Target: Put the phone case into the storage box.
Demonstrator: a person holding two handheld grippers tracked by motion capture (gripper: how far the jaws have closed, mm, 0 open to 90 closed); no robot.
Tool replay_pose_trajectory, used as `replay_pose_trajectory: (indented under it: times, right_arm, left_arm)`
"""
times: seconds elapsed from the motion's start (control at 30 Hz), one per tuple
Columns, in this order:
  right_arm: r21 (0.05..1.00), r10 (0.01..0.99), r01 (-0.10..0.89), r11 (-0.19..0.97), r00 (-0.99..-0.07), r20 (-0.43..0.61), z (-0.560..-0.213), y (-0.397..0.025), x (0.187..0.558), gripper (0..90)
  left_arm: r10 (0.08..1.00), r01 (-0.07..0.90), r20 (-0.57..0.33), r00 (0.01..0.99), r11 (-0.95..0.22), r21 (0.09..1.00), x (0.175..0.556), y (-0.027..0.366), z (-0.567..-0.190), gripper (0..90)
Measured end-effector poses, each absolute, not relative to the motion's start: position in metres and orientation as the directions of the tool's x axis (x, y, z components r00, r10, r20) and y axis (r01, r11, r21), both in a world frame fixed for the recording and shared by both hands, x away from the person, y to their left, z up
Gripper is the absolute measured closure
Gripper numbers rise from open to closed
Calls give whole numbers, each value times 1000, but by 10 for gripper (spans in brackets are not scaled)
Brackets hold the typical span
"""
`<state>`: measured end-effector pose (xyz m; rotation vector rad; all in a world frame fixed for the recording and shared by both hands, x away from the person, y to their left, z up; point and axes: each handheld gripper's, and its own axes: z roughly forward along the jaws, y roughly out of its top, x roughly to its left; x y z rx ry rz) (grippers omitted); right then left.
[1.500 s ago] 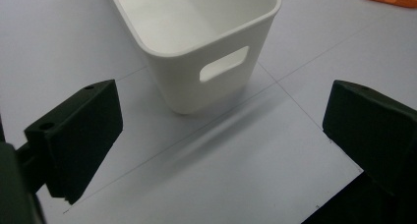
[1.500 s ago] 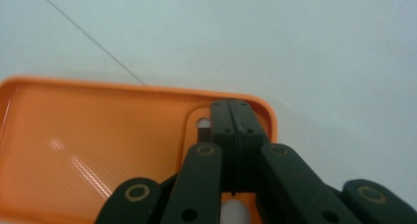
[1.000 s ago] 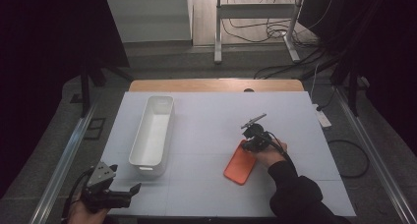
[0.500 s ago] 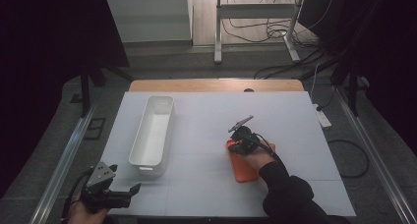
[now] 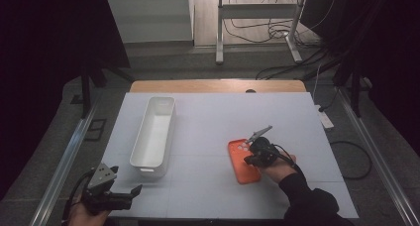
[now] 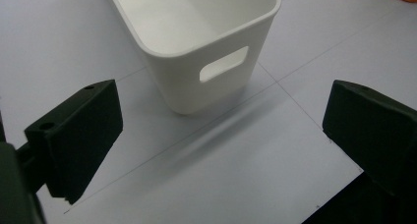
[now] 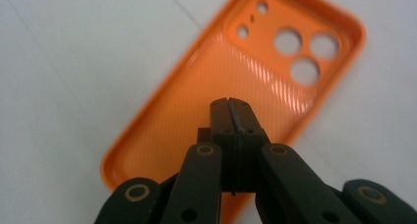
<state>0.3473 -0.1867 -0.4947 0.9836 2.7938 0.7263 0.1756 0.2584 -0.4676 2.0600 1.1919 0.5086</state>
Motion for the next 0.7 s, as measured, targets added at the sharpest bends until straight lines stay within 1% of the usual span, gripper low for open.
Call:
replay_pose_trajectory:
  times: [0.1, 0.23, 0.4, 0.7]
  right_arm:
    - [449, 611, 575, 683, -788, 79, -496, -195, 339, 890]
    - [430, 606, 569, 701, -793, 63, -498, -199, 336, 891]
    - [428, 620, 577, 695, -783, 49, -498, -203, 338, 890]
    - [424, 652, 589, 689, -758, -6, -496, -215, 348, 890]
  left_arm:
    - [865, 593, -6, 502, -340, 729, 176, 258, -467, 25]
    - [865, 594, -6, 502, -339, 730, 176, 258, -467, 25]
    - [865, 594, -8, 502, -338, 730, 176, 258, -468, 25]
    - [865, 595, -9, 502, -338, 729, 176, 258, -468, 25]
